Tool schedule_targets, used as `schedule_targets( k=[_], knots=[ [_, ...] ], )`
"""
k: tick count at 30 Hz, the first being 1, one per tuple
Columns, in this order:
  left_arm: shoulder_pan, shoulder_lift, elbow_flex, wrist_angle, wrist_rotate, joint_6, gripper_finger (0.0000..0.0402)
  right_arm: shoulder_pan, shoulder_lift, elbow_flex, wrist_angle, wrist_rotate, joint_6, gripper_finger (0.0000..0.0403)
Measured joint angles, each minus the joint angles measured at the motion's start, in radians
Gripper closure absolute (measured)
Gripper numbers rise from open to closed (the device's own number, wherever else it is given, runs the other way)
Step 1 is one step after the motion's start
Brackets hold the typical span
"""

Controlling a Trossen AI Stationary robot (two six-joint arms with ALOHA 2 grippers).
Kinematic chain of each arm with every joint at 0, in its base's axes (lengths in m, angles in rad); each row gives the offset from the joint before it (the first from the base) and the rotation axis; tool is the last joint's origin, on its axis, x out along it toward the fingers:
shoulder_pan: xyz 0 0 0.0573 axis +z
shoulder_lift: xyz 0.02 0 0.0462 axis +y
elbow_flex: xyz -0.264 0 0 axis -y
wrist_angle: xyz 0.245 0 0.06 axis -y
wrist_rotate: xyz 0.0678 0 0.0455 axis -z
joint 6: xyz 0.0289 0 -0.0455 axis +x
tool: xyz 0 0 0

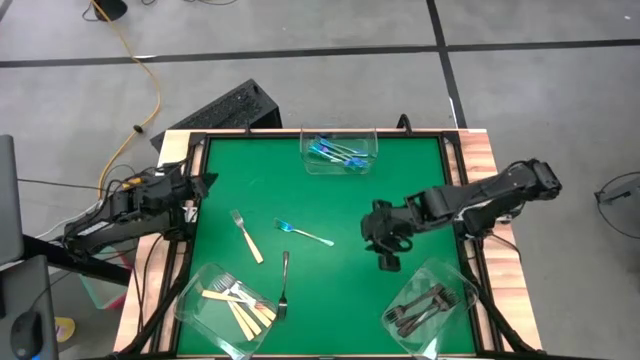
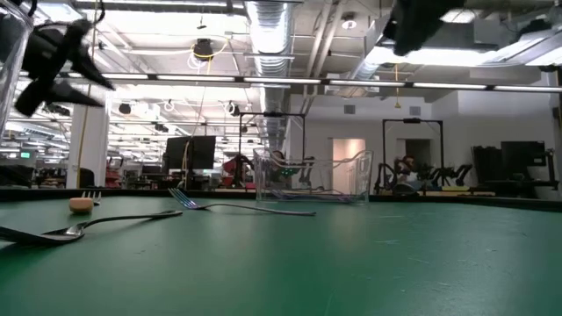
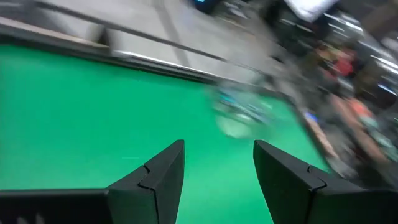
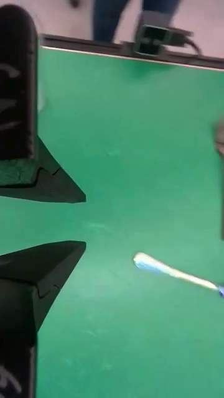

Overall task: Sort silverware by color (type)
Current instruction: Put the orange fork into the bottom left transparent bin

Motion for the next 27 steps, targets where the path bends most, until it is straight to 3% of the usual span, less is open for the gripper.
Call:
schedule_targets(
  k=[9, 16, 22, 27],
  knots=[
    [0.000, 0.106, 0.000, 0.269, 0.368, 0.241, 0.0226, -0.073, 0.014, 0.000, 0.184, 0.004, 0.000, 0.0275],
    [0.000, 0.291, 0.039, 0.291, 0.715, 0.284, 0.0226, -0.117, 0.048, -0.001, 0.293, 0.139, 0.010, 0.0275],
    [0.000, 0.396, 0.134, 0.279, 0.761, 0.300, 0.0226, -0.178, 0.149, 0.000, 0.539, 0.159, 0.077, 0.0275],
    [0.000, 0.416, 0.242, 0.228, 0.642, 0.317, 0.0226, -0.194, 0.279, 0.028, 0.752, 0.154, 0.088, 0.0275]
  ],
)
